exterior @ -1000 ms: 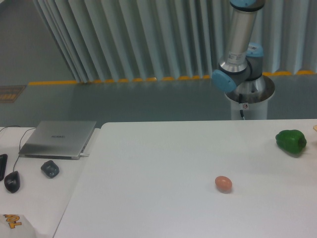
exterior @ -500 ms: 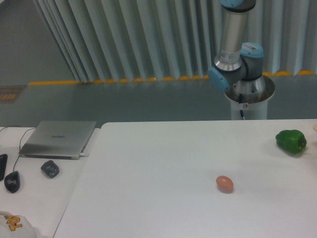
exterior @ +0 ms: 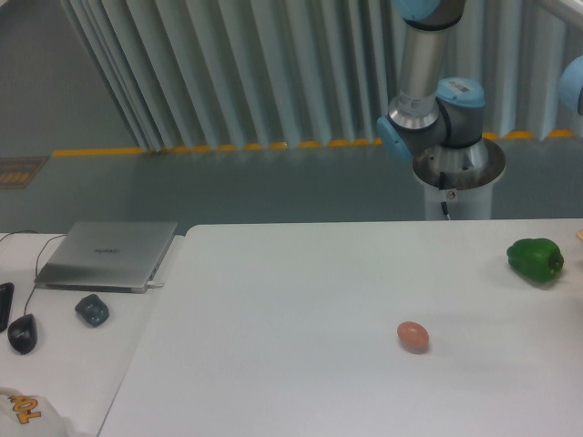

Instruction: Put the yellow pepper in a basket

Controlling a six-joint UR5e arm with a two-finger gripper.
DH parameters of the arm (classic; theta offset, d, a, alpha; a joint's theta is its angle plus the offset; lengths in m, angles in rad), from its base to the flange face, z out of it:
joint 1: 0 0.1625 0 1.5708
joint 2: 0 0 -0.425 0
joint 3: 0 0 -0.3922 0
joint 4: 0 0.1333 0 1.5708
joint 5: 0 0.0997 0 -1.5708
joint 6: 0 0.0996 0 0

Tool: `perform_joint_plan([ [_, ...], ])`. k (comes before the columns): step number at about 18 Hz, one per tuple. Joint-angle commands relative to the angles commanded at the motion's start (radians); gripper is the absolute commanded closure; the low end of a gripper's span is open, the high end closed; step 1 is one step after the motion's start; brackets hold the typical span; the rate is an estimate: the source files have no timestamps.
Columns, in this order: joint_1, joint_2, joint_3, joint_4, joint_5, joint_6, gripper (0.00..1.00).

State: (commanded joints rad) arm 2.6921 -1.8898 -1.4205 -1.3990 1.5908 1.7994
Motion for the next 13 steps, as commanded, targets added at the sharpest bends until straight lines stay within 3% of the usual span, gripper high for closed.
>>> perform_joint_plan([
  [13, -0.005, -0.008, 0.0, 0.0, -0.034, 0.0, 0.0],
])
